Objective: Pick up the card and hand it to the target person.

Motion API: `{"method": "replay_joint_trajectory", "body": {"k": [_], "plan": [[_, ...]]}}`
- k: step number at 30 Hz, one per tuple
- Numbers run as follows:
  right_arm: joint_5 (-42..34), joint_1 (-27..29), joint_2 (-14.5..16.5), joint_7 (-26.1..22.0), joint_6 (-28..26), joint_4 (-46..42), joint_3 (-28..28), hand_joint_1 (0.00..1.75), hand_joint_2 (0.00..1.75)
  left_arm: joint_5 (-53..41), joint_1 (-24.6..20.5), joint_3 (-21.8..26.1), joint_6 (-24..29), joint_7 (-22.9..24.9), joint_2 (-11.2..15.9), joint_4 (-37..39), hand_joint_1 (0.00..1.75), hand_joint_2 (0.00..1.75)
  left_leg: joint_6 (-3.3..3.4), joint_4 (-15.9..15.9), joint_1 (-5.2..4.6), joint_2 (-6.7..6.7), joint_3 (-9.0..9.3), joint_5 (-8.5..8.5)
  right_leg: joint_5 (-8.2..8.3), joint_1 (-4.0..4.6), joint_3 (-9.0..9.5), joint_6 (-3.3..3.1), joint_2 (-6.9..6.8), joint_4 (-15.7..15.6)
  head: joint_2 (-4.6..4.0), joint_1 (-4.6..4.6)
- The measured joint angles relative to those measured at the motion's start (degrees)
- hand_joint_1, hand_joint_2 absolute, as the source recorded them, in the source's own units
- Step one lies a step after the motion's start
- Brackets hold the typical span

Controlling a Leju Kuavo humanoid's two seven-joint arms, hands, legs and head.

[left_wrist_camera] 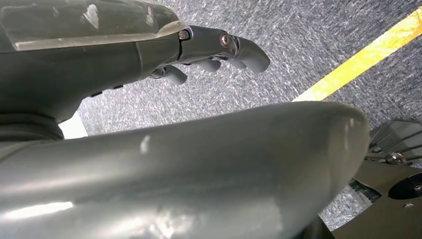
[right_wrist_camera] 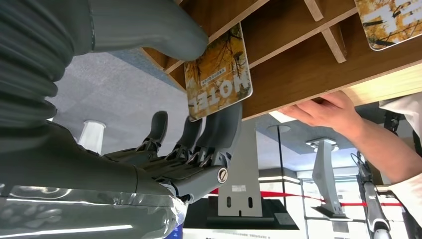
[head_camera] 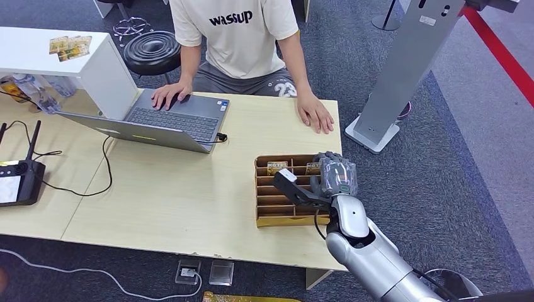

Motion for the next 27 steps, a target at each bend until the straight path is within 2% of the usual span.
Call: {"method": "replay_joint_trajectory", "body": {"k": [6, 13, 17, 22, 27], "plan": [[-0.3, 0.0, -0.02, -0.4, -0.01, 0.13, -0.02, 1.02, 1.75, 0.07, 0.03, 0.0, -0.01, 0.01, 0.0, 0.0, 0.0, 0.0, 0.0, 0.0, 0.0, 0.0, 0.0, 0.0, 0.0, 0.0, 0.0, 0.0, 0.0, 0.0, 0.0, -0.01], [-0.83, 0.0, -0.02, -0.82, -0.02, 0.32, -0.02, 1.13, 1.75, 0.08, 0.08, 0.0, -0.02, 0.02, 0.0, 0.0, 0.0, 0.0, 0.0, 0.0, 0.0, 0.0, 0.0, 0.0, 0.0, 0.0, 0.0, 0.0, 0.0, 0.0, 0.0, 0.0], [-0.95, 0.0, -0.02, -0.85, -0.03, 0.38, -0.02, 1.27, 1.75, 0.08, 0.12, 0.0, -0.07, 0.01, 0.0, 0.0, 0.0, 1.75, 0.0, 0.0, 0.0, 0.0, 0.0, 0.0, 0.0, 0.0, 0.0, 0.0, 0.0, 0.0, 0.0, 0.01], [-0.98, -0.01, -0.02, -0.87, -0.1, 0.48, -0.03, 1.49, 1.75, 0.08, 0.15, 0.0, -0.71, -0.07, 0.07, 0.0, 0.0, 1.75, 0.0, 0.0, 0.0, 0.0, 0.0, 0.0, 0.0, 0.0, 0.0, 0.0, 0.0, 0.0, 0.0, -0.01], [-0.98, -0.05, -0.02, -0.99, -0.12, 0.49, -0.11, 1.57, 1.75, 0.26, 0.16, 0.0, -1.31, -0.63, 0.23, 0.0, 0.0, 1.75, 0.0, 0.0, 0.0, 0.0, 0.0, 0.0, 0.0, 0.0, 0.0, 0.0, 0.0, 0.0, 0.0, -0.01]]}}
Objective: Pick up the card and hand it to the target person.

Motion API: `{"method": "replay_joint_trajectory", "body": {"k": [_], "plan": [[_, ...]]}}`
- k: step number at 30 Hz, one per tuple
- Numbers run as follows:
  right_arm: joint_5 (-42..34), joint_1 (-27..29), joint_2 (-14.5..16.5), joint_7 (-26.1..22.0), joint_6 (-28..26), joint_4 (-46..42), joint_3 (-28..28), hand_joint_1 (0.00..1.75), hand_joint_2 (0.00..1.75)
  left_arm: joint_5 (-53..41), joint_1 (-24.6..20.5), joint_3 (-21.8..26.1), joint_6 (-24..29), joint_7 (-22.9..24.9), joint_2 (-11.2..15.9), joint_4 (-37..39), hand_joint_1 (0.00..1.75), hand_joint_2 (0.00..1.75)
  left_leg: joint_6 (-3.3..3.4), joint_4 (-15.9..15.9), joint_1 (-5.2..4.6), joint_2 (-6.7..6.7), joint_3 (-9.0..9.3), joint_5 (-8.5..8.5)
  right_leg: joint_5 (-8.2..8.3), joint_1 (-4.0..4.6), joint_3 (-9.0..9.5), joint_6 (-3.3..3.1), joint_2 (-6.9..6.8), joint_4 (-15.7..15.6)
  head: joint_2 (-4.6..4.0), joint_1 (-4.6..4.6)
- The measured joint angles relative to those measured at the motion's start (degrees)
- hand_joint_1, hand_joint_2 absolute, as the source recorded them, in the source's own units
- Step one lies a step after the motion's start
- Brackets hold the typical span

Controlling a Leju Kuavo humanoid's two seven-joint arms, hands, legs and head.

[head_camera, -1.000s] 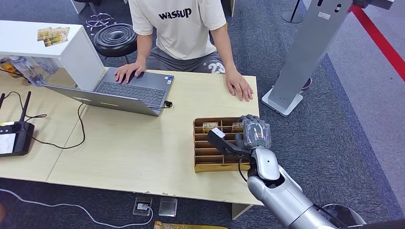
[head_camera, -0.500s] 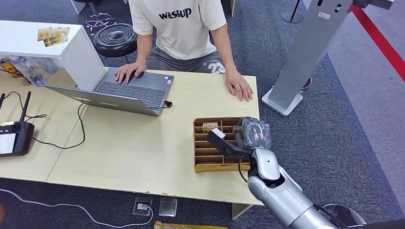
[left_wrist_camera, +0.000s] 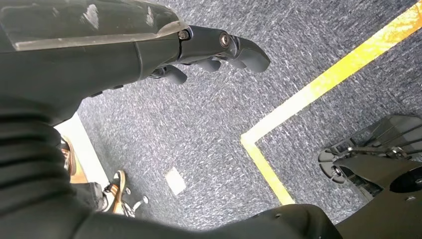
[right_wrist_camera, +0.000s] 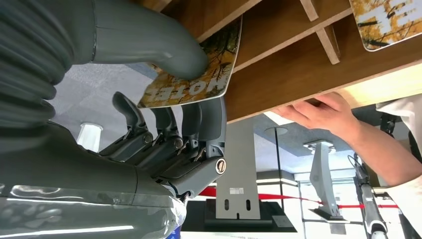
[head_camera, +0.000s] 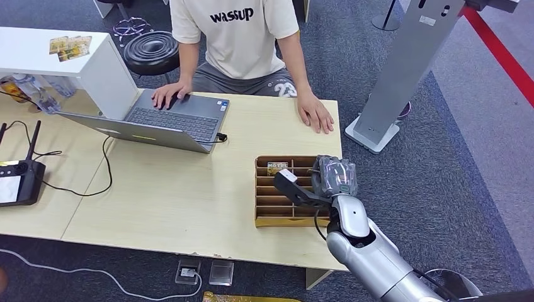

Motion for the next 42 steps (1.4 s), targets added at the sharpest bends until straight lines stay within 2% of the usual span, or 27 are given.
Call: {"method": "replay_joint_trajectory", "body": {"k": [15, 19, 30, 38, 42], "plan": [[-0.86, -0.09, -0.02, -0.67, 0.24, -0.22, -0.22, 1.57, 1.75, 0.46, 0.01, 0.0, 0.04, -0.77, 0.07, 0.0, 0.0, 1.75, 0.0, 0.0, 0.0, 0.0, 0.0, 0.0, 0.0, 0.0, 0.0, 0.0, 0.0, 0.0, 0.0, 0.01], [-2.03, -0.16, -0.18, -0.62, 1.69, -1.42, -0.41, 1.57, 1.75, 0.58, 0.04, 0.0, 0.03, -0.74, 0.09, 0.0, 0.0, 1.75, 0.0, 0.0, 0.0, 0.0, -0.01, 0.0, 0.0, 0.0, 0.0, 0.0, 0.0, 0.0, 0.0, 0.01], [-5.1, -2.06, -2.68, 2.01, 12.4, -12.85, -1.36, 1.57, 1.75, 1.26, 0.7, 0.0, 0.25, -0.75, 0.41, 0.0, 0.0, 1.75, 0.0, 0.0, 0.0, 0.01, -0.01, 0.0, 0.0, 0.0, -0.02, 0.0, 0.01, 0.0, 0.0, -0.02], [-1.33, -2.97, -4.25, 3.61, 12.56, -22.52, -1.54, 1.57, 1.75, 1.63, 1.26, 0.0, 0.43, -0.98, 0.44, 0.0, 0.0, 1.75, 0.0, 0.0, 0.0, 0.01, -0.02, 0.0, 0.0, 0.0, -0.03, 0.0, 0.01, 0.0, 0.0, 0.04], [1.13, -2.85, -4.25, 0.69, 10.1, -23.98, -1.19, 1.57, 1.75, 1.51, 1.08, 0.0, 0.03, -0.98, 0.43, 0.0, 0.0, 1.75, 0.0, 0.0, 0.0, 0.01, -0.02, 0.0, 0.0, 0.0, -0.03, 0.0, 0.01, 0.0, 0.0, 0.0]]}}
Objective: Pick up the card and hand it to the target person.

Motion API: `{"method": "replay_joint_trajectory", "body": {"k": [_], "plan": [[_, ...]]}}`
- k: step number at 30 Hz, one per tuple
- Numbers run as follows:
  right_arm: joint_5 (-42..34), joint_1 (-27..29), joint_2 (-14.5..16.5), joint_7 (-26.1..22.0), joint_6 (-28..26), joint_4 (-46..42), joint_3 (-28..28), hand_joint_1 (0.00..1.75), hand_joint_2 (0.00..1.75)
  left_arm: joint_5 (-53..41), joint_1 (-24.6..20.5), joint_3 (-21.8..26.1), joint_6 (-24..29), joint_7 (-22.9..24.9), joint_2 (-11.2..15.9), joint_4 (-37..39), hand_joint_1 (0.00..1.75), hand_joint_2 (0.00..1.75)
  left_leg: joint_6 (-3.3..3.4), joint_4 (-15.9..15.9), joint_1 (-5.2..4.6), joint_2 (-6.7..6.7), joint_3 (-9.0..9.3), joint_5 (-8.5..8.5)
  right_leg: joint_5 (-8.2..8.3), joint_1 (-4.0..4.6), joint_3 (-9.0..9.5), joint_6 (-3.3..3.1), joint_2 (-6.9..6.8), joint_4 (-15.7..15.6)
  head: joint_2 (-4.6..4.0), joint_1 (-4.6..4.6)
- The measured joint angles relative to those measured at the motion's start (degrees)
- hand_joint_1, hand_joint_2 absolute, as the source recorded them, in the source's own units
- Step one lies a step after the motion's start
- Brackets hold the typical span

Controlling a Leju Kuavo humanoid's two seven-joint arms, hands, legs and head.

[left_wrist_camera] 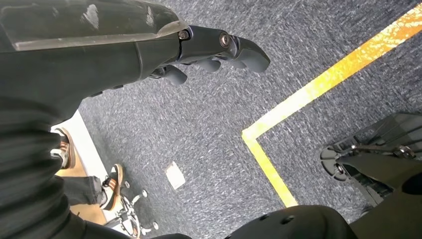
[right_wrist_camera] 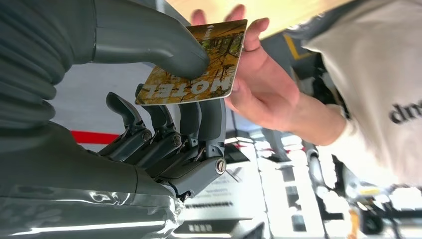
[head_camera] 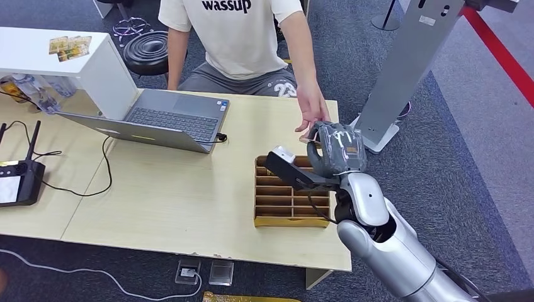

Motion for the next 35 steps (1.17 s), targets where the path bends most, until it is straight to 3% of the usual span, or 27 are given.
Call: {"method": "replay_joint_trajectory", "body": {"k": [5, 9, 14, 20, 24, 25, 29, 35], "plan": [[-2.36, 0.4, 0.68, -8.41, -5.89, 2.04, 0.44, 1.57, 1.75, -0.41, -0.64, 0.0, -0.67, 0.14, -0.04, 0.0, 0.0, 1.75, 0.0, 0.0, 0.0, -0.01, -0.02, 0.0, 0.0, 0.0, 0.01, 0.0, 0.0, 0.0, 0.0, 0.02], [-12.76, 0.61, 2.47, -20.53, -13.22, 8.24, 0.37, 1.57, 1.75, -0.72, -1.29, -0.01, -0.78, 0.25, -0.18, 0.0, 0.0, 1.75, 0.0, 0.0, 0.0, -0.04, -0.03, 0.0, 0.0, 0.0, 0.01, 0.0, -0.03, 0.01, 0.0, -0.01], [-26.75, 0.83, 4.98, -33.81, -18.44, 16.62, -0.68, 1.57, 1.75, -0.75, -1.56, -0.03, -0.09, 0.25, -0.36, 0.0, 0.0, 1.75, 0.0, 0.0, 0.0, -0.03, -0.05, 0.0, 0.0, 0.0, -0.01, 0.0, -0.02, 0.01, 0.0, 0.05], [-30.91, 0.98, 7.13, -37.15, -22.66, 23.0, -0.95, 1.57, 1.75, -0.78, -1.61, -0.04, 1.6, -0.27, -0.44, 0.0, 0.0, 1.75, 0.0, 0.0, 0.0, -0.02, -0.07, 0.0, 0.0, 0.0, -0.06, 0.0, -0.01, 0.01, 0.0, 0.0], [-31.52, 1.3, 7.6, -36.65, -24.15, 24.33, -0.79, 0.0, 1.75, -1.63, -1.63, -0.09, 3.38, -1.47, -0.44, 0.0, 0.0, 1.75, 0.0, 0.0, 0.0, -0.02, -0.07, 0.0, 0.0, 0.0, -0.07, 0.0, -0.02, 0.01, 0.0, -0.01], [-31.73, 1.5, 7.63, -36.48, -24.51, 24.44, -0.72, 0.0, 1.75, -1.84, -1.63, -0.1, 3.71, -1.69, -0.44, 0.0, 0.0, 1.75, 0.0, 0.0, 0.0, -0.02, -0.07, 0.0, 0.0, 0.0, -0.07, 0.0, -0.01, 0.01, 0.0, 0.01], [-34.31, 2.6, 7.61, -36.17, -25.02, 24.09, -0.42, 0.0, 1.75, -2.16, -1.61, -0.13, 4.19, -2.19, -0.43, 0.0, 0.0, 0.0, 0.0, 0.0, 0.0, -0.02, -0.08, 0.0, 0.0, 0.0, -0.07, 0.0, -0.01, 0.01, 0.0, 0.05], [-40.78, 4.1, 7.46, -37.03, -23.96, 22.03, -0.17, 0.0, 1.75, -1.67, -1.35, -0.13, 4.19, -2.13, -0.35, 0.0, 0.0, 0.0, 0.0, 0.0, 0.0, 0.0, -0.1, 0.0, 0.0, 0.0, -0.11, 0.0, 0.0, 0.01, 0.0, -0.02]]}}
